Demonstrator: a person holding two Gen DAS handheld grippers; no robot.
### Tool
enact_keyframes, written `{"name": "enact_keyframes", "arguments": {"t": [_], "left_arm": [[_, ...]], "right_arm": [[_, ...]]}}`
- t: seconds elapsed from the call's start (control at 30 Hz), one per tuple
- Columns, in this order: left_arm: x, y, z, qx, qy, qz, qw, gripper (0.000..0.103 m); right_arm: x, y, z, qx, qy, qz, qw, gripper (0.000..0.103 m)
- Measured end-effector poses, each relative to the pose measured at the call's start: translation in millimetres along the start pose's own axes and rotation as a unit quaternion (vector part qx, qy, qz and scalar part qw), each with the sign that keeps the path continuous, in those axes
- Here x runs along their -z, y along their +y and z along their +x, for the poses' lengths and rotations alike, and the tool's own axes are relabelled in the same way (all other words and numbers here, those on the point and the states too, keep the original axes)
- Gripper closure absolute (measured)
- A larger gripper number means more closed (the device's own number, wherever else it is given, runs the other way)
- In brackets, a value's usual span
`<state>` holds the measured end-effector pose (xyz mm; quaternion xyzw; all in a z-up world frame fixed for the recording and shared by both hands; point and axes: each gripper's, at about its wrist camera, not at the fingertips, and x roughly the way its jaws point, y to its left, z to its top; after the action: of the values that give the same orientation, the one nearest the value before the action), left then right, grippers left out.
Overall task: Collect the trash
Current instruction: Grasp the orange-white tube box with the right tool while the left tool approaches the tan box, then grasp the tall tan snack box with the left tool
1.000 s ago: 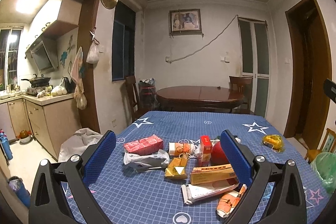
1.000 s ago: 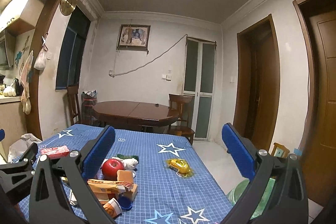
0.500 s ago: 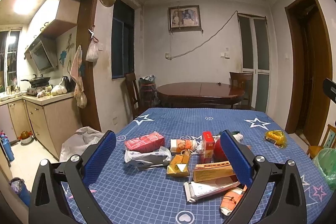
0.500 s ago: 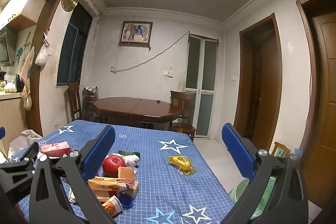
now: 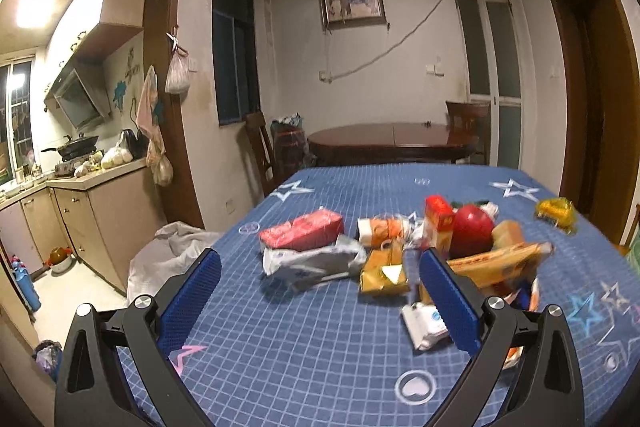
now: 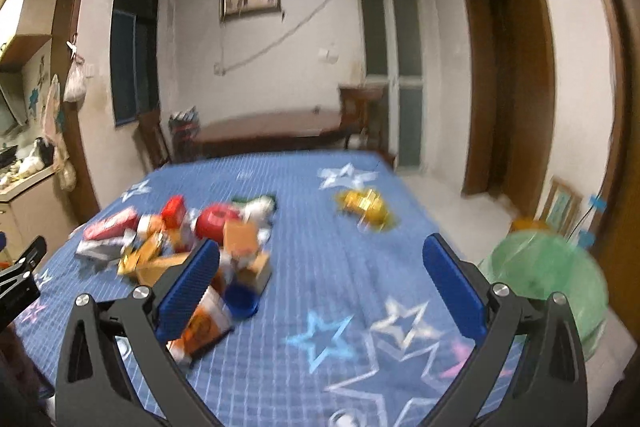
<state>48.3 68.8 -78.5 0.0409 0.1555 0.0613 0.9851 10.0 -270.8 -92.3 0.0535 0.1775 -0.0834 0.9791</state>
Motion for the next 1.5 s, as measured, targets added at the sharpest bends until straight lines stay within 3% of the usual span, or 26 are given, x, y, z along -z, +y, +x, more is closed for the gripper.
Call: {"name": "enact_keyframes", "arguments": {"t": [0.17,0.43,0.6,0.7,0.8,0.83,0.9,0.93,0.97,1.17,1.23,1.33,1.4,1.47,1.5], "left_arm": [[15,1,25,-0.006,0.031,0.005,0.9995,0.004],[27,9,52,-0.021,0.062,-0.006,0.9978,0.004],[32,12,63,-0.034,0.077,-0.006,0.9964,0.004],[33,19,71,-0.033,0.088,-0.015,0.9954,0.004],[31,22,69,-0.031,0.087,-0.017,0.9956,0.004],[30,22,70,-0.028,0.085,-0.015,0.9959,0.004],[28,21,68,-0.02,0.082,-0.011,0.9964,0.004],[28,21,68,-0.012,0.082,-0.008,0.9965,0.004],[28,20,68,-0.003,0.083,-0.005,0.9965,0.004],[26,-2,85,0.085,0.11,0.045,0.9892,0.004],[22,-19,90,0.126,0.109,0.081,0.9826,0.004],[11,-49,95,0.211,0.093,0.151,0.9614,0.004],[0,-74,107,0.296,0.103,0.212,0.9258,0.004],[-4,-95,116,0.339,0.106,0.26,0.8981,0.004],[-5,-103,121,0.345,0.107,0.277,0.8903,0.004]], "right_arm": [[22,23,23,-0.042,0.058,-0.004,0.997,0.005],[26,49,35,-0.063,0.076,-0.021,0.995,0.005],[34,70,54,-0.138,0.121,-0.03,0.982,0.005],[40,85,67,-0.152,0.146,-0.039,0.977,0.01],[49,93,88,-0.157,0.184,-0.038,0.97,0.031],[54,93,95,-0.158,0.202,-0.038,0.966,0.048],[60,89,102,-0.179,0.228,-0.022,0.957,0.063],[60,87,100,-0.186,0.229,-0.017,0.955,0.084],[58,84,96,-0.181,0.226,-0.019,0.957,0.09],[56,53,74,-0.182,0.212,0.004,0.96,0.093],[55,43,66,-0.178,0.203,0.01,0.963,0.093],[55,25,53,-0.168,0.184,0.024,0.968,0.093],[54,16,49,-0.165,0.177,0.036,0.97,0.093],[53,7,44,-0.162,0.171,0.045,0.971,0.093],[52,4,44,-0.16,0.169,0.047,0.971,0.093]]}}
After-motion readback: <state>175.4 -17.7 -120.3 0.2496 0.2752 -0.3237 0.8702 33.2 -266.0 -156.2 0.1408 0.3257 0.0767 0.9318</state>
